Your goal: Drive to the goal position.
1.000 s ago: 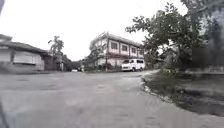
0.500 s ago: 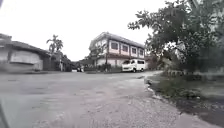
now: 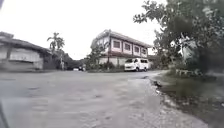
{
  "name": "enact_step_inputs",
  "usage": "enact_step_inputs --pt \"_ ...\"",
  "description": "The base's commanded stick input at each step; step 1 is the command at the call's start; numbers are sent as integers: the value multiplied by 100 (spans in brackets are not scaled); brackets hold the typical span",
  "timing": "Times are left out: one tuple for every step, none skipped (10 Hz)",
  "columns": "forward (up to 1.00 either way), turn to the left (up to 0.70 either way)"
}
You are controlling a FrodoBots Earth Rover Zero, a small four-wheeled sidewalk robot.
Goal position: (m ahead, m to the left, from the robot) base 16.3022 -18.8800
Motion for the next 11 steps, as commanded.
enact_step_inputs --pt "100 0" --pt "100 -14" --pt "100 -32" --pt "100 -40" --pt "100 -40" --pt "100 -39" --pt "100 -24" --pt "100 0" --pt "100 0" --pt "100 0" --pt "100 -1"
